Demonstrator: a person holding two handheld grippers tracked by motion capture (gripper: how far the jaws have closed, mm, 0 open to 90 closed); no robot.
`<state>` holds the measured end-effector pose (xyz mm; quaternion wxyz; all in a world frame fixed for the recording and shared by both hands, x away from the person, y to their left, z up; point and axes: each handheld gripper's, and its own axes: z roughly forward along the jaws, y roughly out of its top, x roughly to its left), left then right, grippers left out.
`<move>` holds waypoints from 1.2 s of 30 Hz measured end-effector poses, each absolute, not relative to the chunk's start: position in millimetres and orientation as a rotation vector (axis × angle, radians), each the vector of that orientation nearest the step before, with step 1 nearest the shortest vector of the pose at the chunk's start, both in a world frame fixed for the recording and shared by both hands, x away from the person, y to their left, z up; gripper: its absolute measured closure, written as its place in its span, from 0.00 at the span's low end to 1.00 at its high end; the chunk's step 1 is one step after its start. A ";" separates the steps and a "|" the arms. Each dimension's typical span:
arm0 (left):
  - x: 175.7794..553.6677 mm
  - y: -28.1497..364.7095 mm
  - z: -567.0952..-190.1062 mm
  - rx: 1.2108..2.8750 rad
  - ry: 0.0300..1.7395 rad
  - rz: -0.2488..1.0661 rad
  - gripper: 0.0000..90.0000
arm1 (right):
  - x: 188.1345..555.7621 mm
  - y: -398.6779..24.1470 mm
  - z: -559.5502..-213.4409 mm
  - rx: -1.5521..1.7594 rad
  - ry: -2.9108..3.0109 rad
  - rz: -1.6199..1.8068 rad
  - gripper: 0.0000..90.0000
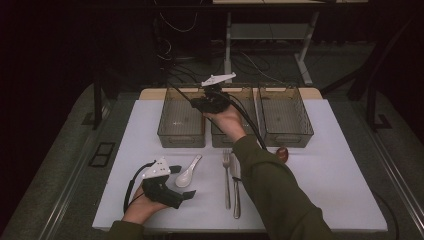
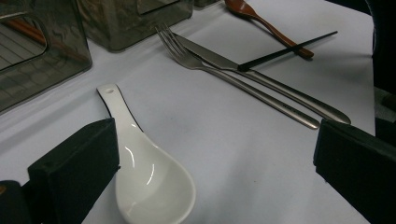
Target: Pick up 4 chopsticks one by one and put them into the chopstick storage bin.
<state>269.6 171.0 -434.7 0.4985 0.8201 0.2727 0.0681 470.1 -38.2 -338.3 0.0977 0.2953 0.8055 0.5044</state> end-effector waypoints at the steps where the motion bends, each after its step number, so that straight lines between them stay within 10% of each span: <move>1: 269.7 171.6 -434.3 1.989 0.658 0.165 0.00 | 471.7 -34.0 -338.2 0.880 2.381 1.496 0.95; 36: 270.1 173.6 -433.4 1.971 0.660 0.159 0.00 | 495.9 32.8 -378.7 0.975 2.549 1.244 0.84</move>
